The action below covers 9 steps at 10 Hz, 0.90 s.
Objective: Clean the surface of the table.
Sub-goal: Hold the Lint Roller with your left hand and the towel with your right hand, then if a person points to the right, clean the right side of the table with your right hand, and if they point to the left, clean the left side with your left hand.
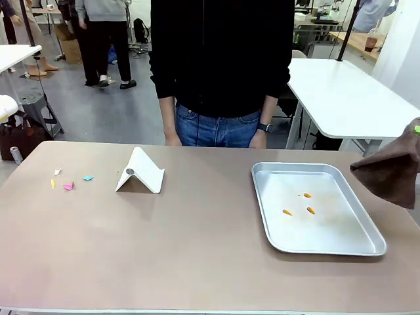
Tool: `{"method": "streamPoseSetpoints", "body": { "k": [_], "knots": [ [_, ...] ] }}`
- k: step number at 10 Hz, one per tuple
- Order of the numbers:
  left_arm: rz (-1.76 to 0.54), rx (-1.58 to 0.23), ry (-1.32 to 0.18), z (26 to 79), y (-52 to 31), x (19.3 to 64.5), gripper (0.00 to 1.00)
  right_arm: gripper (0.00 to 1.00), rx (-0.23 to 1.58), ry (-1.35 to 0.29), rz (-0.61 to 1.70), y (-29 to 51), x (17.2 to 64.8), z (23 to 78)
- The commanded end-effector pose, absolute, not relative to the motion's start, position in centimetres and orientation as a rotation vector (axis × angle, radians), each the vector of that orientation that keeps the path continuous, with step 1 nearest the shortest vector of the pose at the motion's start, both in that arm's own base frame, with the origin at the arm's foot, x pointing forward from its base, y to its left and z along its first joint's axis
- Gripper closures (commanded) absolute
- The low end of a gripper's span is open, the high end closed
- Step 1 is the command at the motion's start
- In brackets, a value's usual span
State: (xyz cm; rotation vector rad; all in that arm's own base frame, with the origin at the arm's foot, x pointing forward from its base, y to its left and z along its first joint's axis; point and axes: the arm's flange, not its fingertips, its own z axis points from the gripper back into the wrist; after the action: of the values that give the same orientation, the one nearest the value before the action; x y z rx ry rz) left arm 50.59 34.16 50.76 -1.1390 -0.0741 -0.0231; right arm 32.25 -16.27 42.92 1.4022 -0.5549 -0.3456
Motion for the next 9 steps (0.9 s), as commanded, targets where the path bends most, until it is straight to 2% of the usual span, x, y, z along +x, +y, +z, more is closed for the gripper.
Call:
{"method": "streamPoseSetpoints", "body": {
  "k": [1,9],
  "knots": [
    [-0.011,-1.146,-0.080,51.00,34.41,50.41,1.00,1.00,1.406,-0.549,-0.354,-16.44,32.14,42.87],
    [-0.011,-1.146,-0.080,51.00,34.41,50.41,1.00,1.00,1.406,-0.549,-0.354,-16.44,32.14,42.87]
  ]
}}
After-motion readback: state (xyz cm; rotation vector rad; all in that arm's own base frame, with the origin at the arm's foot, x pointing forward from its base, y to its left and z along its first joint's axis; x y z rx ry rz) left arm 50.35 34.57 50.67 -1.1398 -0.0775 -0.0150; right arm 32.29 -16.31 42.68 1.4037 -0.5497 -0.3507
